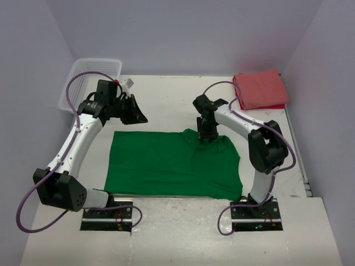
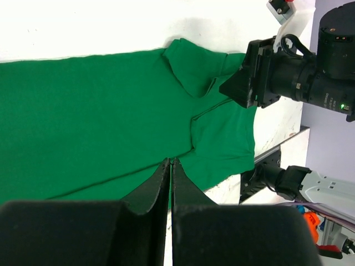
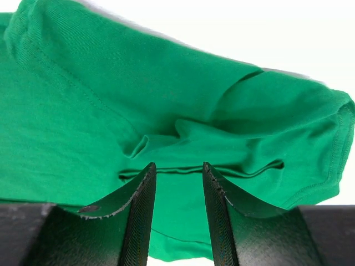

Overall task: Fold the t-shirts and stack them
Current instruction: Grap the side of the flattened tshirt furthest away from the robot with both arms

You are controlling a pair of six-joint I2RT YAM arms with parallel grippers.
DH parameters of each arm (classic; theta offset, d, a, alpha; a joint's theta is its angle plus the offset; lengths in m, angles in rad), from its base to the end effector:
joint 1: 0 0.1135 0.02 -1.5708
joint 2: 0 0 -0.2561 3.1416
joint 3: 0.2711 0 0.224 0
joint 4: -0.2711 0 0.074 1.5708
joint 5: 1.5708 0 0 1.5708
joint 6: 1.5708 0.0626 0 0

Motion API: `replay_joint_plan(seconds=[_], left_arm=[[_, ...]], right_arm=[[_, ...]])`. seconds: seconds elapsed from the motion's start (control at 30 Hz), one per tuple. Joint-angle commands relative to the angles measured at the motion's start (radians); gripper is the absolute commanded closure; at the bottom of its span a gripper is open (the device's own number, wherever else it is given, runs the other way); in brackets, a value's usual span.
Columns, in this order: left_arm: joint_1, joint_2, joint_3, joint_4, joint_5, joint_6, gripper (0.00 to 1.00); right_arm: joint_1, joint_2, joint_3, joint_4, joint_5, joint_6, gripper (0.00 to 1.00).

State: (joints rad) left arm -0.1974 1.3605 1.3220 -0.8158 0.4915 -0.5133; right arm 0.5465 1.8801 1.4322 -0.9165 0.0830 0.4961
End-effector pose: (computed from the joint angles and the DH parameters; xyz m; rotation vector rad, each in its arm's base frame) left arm 0.2583 -0.0818 0.3182 -0.1605 2.4924 -0.9087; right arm 0.2987 0.1756 0.1846 -0.0610 2.9205 0.0455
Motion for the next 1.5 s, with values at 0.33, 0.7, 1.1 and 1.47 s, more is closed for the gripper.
replay_joint_plan(seconds=[0.33,0.7,1.1,1.47], left_arm=[[0.006,-0.031,-0.030,0.027,0.033,-0.004,0.98],[0.006,-0.035,-0.032,0.023,0.032,0.006,0.98],[0.006,-0.031,-0.055,0.032,0.042,0.015,0.98],[0.006,-0.040,-0.063,0.027,0.048,0.021,0.98]], right_arm=[[0.024,0.002,0.007,0.094,-0.068,-0.039,0.44],[0.024,0.089,0.108,0.065,-0.075,-0.034,0.52],[0.024,0.053,0.045,0.061,-0.016,-0.005,0.58],[0.026,0.042,-0.019,0.062,0.023,0.019,0.84]])
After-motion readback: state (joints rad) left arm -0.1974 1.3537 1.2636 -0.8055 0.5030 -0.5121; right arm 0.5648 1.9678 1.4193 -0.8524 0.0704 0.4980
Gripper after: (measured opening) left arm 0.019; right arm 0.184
